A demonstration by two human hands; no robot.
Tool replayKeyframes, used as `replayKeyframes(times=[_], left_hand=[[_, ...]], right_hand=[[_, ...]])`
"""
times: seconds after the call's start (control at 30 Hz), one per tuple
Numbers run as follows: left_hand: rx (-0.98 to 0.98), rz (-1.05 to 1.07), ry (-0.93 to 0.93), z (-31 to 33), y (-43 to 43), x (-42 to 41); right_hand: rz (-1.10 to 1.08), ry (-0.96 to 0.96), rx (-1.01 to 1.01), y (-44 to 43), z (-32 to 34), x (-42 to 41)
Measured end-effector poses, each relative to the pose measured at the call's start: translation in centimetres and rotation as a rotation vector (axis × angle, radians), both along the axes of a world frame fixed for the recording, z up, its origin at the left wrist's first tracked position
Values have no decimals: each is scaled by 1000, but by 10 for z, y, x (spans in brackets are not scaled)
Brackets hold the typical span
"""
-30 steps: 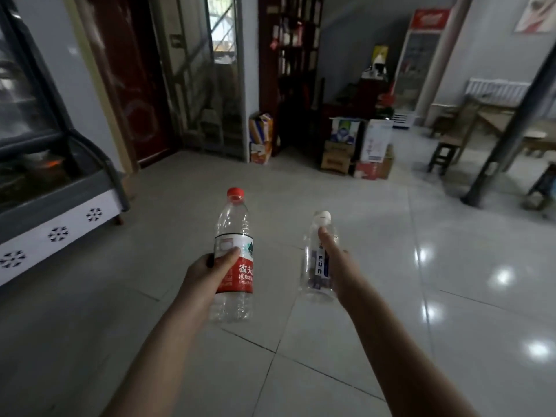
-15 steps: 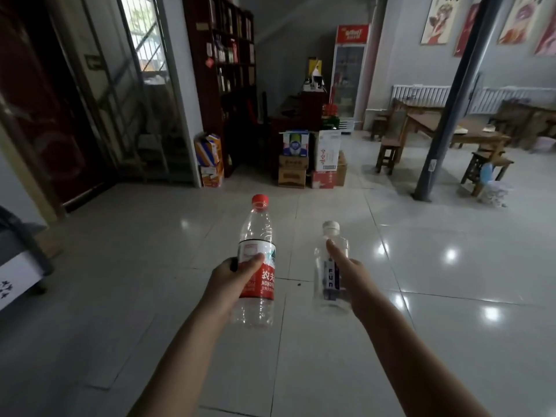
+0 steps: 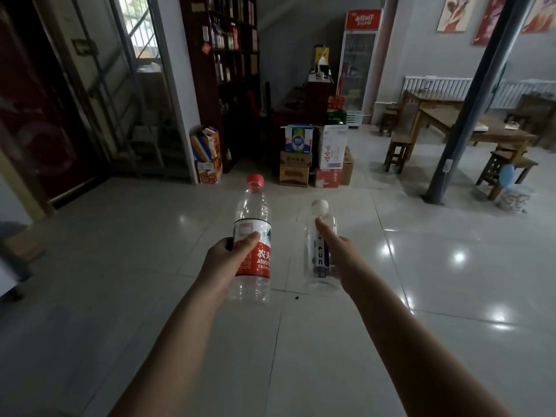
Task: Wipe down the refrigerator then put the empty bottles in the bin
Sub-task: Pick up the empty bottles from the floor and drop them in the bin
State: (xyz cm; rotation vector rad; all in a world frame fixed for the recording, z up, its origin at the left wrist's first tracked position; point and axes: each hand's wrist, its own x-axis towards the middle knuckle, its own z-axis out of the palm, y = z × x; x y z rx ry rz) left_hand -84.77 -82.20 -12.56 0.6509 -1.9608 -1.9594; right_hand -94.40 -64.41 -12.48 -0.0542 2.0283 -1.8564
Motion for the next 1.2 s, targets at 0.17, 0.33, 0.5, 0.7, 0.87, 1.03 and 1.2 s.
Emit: replayKeyframes(times=[0.17, 0.33, 0.5, 0.7, 0.87, 1.03, 1.2], left_hand=[[11, 90, 1, 8, 1, -86], [59, 183, 17, 19, 5, -162], [61, 242, -9, 19, -8, -218], [61, 298, -35, 6, -58, -301], [76, 347, -20, 4, -124, -383], [64, 388, -36, 8, -202, -445], [67, 453, -17, 11, -269, -480]], right_hand=[[37, 25, -24, -2, 13, -105], [92, 37, 1, -10, 20, -199], [156, -13, -5, -32, 13, -265], [211, -29, 23, -89, 5, -353], [265, -16, 75, -170, 2, -432], [332, 25, 113, -261, 14, -499], [420, 64, 140, -344, 28, -544]])
